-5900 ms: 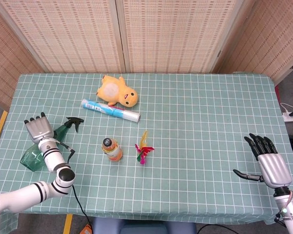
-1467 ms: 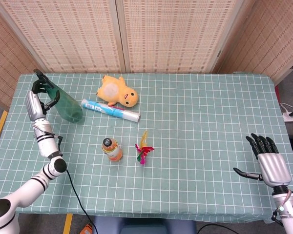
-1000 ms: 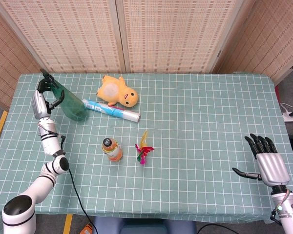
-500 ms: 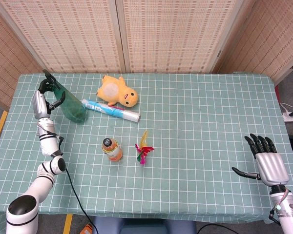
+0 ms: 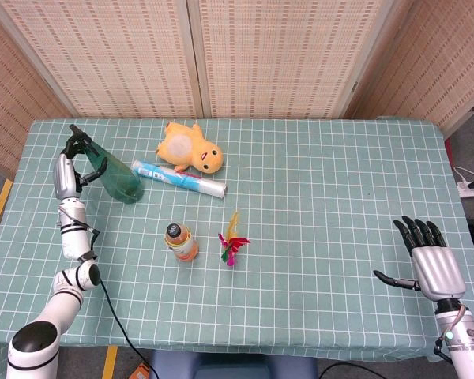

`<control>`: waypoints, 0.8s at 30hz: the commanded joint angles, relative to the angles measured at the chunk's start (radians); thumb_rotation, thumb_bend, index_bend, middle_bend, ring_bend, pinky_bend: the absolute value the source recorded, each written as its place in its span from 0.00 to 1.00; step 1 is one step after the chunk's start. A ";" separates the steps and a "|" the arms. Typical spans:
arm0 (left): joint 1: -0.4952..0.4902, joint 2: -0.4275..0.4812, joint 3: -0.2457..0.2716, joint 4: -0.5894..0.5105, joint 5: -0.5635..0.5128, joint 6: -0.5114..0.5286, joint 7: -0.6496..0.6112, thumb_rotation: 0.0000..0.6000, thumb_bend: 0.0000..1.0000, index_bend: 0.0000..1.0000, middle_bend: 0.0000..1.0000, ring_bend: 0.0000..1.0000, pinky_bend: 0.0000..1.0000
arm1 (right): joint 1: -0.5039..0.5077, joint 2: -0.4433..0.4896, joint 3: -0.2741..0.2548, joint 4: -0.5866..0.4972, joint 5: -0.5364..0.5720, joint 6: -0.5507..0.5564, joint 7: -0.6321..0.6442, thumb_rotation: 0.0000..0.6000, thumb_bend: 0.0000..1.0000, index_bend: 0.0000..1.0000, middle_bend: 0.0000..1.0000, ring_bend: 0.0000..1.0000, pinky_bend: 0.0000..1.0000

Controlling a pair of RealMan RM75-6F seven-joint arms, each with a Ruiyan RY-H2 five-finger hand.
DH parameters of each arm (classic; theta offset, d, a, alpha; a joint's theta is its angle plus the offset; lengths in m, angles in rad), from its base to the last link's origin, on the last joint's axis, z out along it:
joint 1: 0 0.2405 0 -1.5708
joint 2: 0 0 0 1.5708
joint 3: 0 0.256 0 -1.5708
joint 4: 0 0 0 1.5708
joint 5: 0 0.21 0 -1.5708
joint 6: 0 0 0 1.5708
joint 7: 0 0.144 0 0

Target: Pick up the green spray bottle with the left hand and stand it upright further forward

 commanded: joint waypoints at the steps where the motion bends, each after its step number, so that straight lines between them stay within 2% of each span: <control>1: 0.006 0.007 0.007 -0.016 0.009 0.020 -0.011 1.00 0.20 0.17 0.55 0.32 0.15 | -0.001 -0.001 -0.001 0.006 -0.007 0.003 0.010 0.68 0.00 0.04 0.03 0.00 0.00; 8: 0.032 0.032 0.035 -0.080 0.043 0.078 -0.020 1.00 0.16 0.01 0.49 0.27 0.13 | -0.002 -0.004 -0.004 0.024 -0.026 0.010 0.041 0.68 0.00 0.04 0.04 0.00 0.00; 18: 0.077 0.097 0.046 -0.207 0.056 0.123 0.022 1.00 0.10 0.00 0.42 0.23 0.12 | -0.005 -0.007 -0.006 0.039 -0.046 0.019 0.071 0.68 0.00 0.04 0.03 0.00 0.00; 24: 0.110 0.150 0.053 -0.309 0.062 0.146 0.074 1.00 0.09 0.00 0.36 0.21 0.10 | -0.005 -0.009 -0.006 0.043 -0.051 0.023 0.079 0.69 0.00 0.04 0.03 0.00 0.00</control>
